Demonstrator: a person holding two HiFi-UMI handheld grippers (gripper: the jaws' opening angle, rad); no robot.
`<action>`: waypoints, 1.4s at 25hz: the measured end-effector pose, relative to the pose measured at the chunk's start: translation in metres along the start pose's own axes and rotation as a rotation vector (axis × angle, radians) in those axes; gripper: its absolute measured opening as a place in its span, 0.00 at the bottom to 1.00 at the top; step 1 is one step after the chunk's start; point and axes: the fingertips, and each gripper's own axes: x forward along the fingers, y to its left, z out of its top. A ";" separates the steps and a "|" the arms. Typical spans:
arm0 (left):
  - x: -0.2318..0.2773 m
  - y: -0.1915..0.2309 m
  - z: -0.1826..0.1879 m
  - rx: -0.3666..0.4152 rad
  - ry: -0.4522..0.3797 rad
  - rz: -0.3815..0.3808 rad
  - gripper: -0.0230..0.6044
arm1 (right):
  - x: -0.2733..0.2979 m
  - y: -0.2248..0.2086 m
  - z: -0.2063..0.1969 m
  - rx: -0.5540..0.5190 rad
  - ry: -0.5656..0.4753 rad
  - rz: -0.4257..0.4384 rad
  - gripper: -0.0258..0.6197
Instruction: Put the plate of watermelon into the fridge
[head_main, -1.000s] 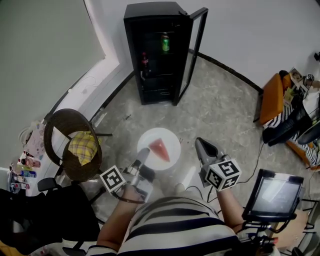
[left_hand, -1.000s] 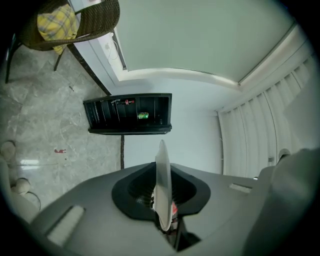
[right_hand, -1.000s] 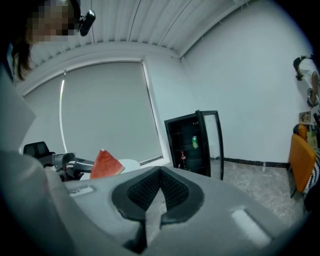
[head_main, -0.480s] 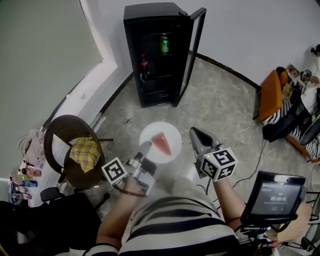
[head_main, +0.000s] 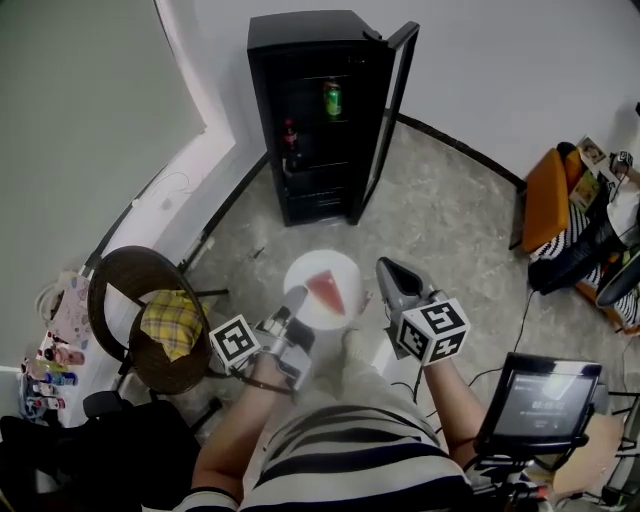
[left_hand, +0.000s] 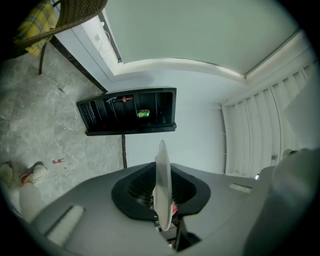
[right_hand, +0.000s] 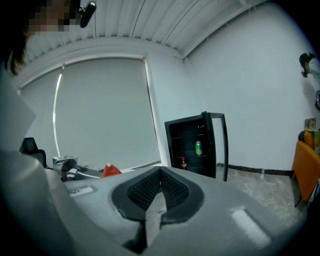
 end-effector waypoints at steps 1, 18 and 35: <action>0.010 0.002 0.007 0.006 -0.003 0.005 0.11 | 0.010 -0.007 0.003 0.002 0.000 0.006 0.04; 0.156 0.011 0.063 0.017 -0.066 -0.015 0.11 | 0.119 -0.117 0.043 -0.014 0.019 0.067 0.04; 0.207 0.024 0.100 0.000 -0.174 -0.006 0.11 | 0.172 -0.150 0.066 -0.074 0.017 0.140 0.04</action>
